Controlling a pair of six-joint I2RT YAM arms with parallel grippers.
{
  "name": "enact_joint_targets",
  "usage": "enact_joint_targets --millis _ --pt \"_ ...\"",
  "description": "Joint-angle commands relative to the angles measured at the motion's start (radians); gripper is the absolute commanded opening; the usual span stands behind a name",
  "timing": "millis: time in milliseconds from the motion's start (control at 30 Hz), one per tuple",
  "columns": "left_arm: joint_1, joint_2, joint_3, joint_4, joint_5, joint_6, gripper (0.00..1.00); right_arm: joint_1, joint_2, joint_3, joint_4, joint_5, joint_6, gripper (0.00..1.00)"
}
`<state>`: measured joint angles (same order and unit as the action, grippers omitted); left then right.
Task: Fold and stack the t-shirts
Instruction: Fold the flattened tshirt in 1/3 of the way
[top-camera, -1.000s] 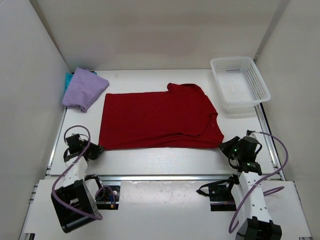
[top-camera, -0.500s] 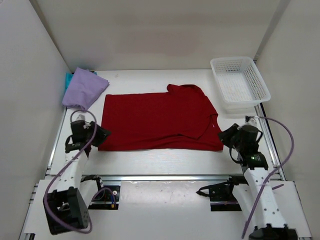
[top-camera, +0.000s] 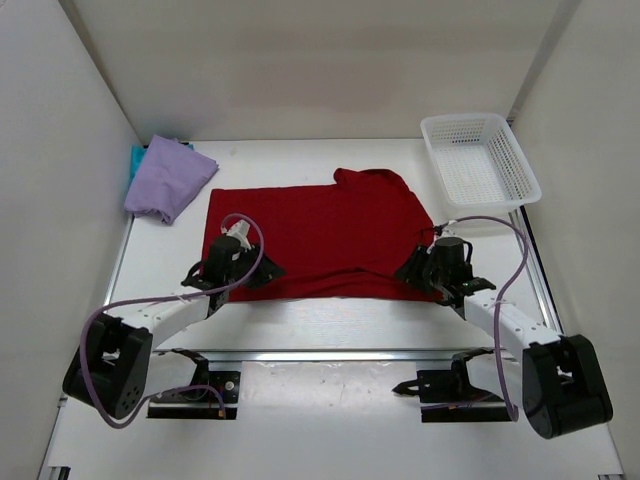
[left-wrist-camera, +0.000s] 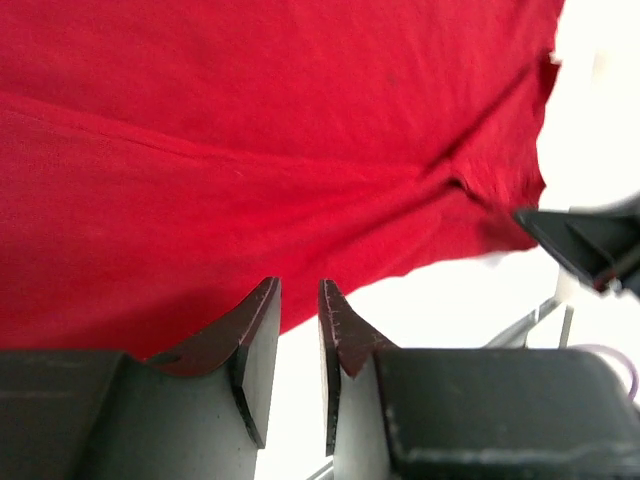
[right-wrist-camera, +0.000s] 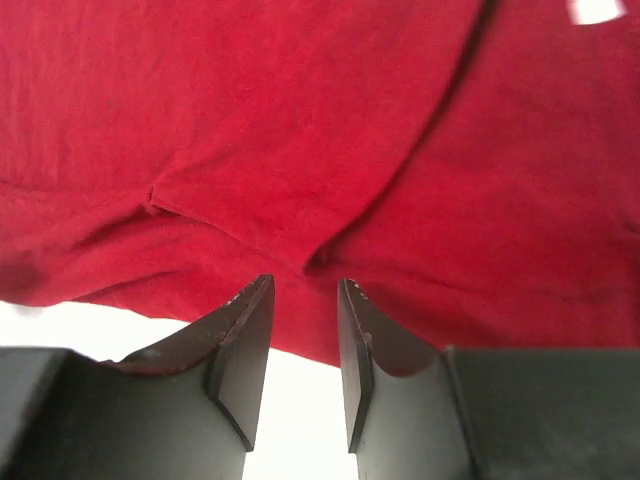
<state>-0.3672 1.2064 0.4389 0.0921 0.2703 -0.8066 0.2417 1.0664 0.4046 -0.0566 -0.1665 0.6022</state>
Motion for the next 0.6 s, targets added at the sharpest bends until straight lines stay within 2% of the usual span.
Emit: enact_joint_targets --millis 0,167,467,533,567 --pt "-0.055 -0.008 -0.037 0.124 0.006 -0.010 0.32 0.024 0.055 -0.001 0.152 -0.038 0.020 0.31" --pt "-0.081 0.005 -0.072 0.156 0.023 -0.008 0.31 0.019 0.127 -0.004 0.195 -0.065 0.027 0.31" --pt "-0.088 -0.002 -0.109 0.182 0.043 0.004 0.31 0.025 0.188 0.022 0.192 -0.025 0.034 0.33" --pt "-0.082 -0.005 -0.112 0.192 0.050 0.000 0.30 0.027 0.210 0.020 0.211 -0.051 0.041 0.27" --pt "-0.082 0.002 -0.115 0.193 0.056 0.000 0.31 0.027 0.227 0.031 0.209 -0.057 0.045 0.20"
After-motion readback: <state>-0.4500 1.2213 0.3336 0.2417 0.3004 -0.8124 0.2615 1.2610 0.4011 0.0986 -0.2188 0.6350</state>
